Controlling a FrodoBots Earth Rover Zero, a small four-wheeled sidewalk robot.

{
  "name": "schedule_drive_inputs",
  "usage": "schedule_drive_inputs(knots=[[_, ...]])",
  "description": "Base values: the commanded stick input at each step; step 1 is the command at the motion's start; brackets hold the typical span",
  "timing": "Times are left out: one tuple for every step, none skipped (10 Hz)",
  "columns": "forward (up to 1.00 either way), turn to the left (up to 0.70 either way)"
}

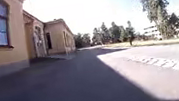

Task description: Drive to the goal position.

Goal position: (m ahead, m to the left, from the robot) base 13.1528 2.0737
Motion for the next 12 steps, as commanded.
schedule_drive_inputs(knots=[[0.7, 0.0], [0.7, 0.0], [0.7, 0.0], [0.7, 0.0], [0.7, 0.0], [0.7, 0.0], [0.7, 0.0], [0.7, 0.0], [0.7, 0.0], [0.7, 0.0], [0.7, 0.0], [0.7, 0.0]])
